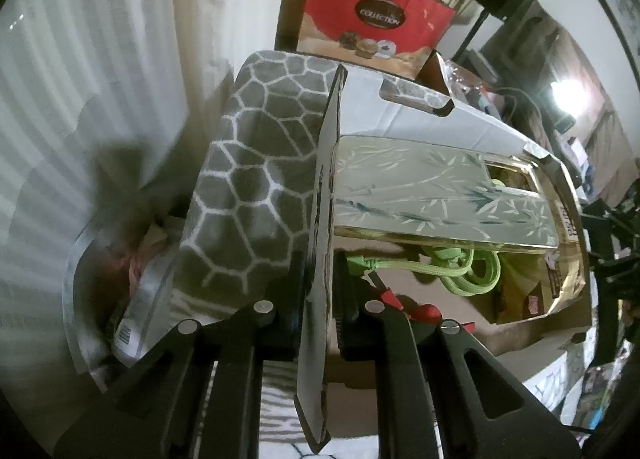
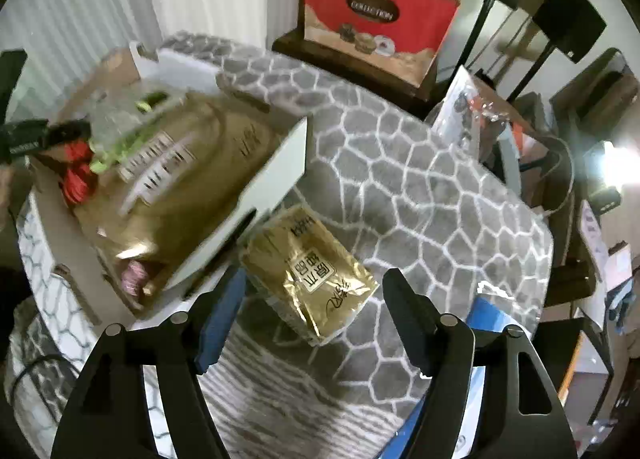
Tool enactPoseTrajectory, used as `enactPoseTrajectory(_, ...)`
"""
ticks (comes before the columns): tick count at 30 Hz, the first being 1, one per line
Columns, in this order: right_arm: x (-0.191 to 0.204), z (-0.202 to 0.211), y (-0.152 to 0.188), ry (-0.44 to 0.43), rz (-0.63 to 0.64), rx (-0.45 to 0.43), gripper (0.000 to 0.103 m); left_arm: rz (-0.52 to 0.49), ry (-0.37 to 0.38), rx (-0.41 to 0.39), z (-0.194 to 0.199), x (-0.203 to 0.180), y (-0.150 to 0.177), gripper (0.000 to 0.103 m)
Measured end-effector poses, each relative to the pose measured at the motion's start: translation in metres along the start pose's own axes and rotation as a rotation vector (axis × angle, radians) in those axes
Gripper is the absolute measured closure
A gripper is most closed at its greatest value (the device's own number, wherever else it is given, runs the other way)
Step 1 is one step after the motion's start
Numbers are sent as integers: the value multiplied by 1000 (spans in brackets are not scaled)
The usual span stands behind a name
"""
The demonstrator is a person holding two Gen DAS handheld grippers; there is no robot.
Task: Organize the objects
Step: 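Move the right tool to the gold foil package and grasp it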
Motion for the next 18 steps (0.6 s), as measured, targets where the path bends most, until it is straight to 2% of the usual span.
enactPoseTrajectory(2,0,-8,2,-11,7,7,26,-5,-5,1,0,0,0,91)
enactPoseTrajectory(13,0,-36,4,-2,69,42,22,-6,-6,1,-1,-1,-2,91)
enactPoseTrajectory(15,-3,-38,3,-20,54,42,23,-6,-6,1,-1,-1,-2,91)
enactPoseTrajectory(18,-6,-35,6,-61,21,37,31,-7,-6,1,-1,-1,-2,91)
Point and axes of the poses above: each gripper's, at about its wrist camera, not at the fingertips, and z roughly against the way its jaws point, x to its left, y to its underside, the point moved 2 cm from there along -z, roughly the way its jaws point, and after that the axes turned 4 degrees about -x, right-handed, at the moved point
